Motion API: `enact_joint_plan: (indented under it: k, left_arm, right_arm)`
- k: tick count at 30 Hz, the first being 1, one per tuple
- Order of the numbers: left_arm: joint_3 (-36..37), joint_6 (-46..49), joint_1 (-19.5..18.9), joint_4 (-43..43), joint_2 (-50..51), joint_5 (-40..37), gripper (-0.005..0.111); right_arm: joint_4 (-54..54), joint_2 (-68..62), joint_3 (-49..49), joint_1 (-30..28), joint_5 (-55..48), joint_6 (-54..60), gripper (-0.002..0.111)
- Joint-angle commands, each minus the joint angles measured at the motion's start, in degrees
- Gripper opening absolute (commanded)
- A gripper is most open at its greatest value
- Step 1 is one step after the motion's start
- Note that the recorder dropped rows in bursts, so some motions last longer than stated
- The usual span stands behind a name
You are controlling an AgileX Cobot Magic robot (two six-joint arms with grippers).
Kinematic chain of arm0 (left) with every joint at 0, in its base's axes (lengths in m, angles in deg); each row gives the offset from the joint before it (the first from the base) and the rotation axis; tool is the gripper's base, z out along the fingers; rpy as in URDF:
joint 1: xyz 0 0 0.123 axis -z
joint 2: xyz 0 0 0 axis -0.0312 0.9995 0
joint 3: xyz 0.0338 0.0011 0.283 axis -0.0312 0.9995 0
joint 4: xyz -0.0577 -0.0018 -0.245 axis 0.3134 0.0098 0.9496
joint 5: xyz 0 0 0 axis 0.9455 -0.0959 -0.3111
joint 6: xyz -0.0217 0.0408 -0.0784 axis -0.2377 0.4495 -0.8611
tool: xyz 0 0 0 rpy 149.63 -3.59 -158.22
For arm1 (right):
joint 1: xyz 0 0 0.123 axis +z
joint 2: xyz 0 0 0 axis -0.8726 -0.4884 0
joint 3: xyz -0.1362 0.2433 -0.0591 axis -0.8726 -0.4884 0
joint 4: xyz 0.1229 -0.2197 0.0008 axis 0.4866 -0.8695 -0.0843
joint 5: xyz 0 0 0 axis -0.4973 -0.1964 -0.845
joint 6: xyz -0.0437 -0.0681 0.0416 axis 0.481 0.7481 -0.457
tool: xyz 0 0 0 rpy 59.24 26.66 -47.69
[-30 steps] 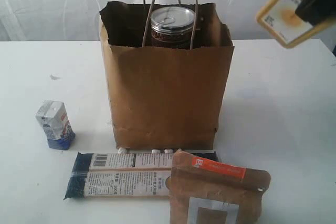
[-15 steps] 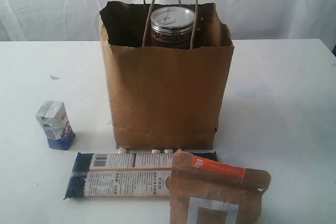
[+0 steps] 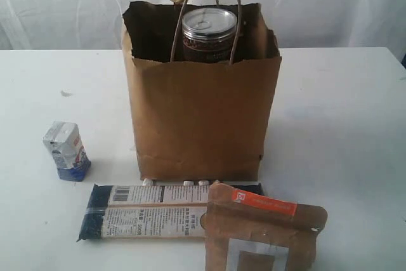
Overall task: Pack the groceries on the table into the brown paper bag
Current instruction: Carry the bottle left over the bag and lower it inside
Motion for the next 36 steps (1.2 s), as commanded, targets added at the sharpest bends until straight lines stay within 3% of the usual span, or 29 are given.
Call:
enact_joint_plan:
  k: [1,24,36]
  left_arm:
    - [0.28,0.17,-0.23,0.07,-0.29,0.15,0.000]
    - [0.28,0.17,-0.23,0.07,-0.29,0.15,0.000]
    - [0.28,0.17,-0.11,0.07,-0.29,0.15,0.000]
  right_arm:
    - [-1.34,-0.09,1.12,1.66,5.80,-2.07,0.000]
    - [-2.00,-8.83,1.12,1.65,6.63,-11.33,0.000]
    - [-6.32,-9.17,1.12,1.65,5.18,-23.63,0.000]
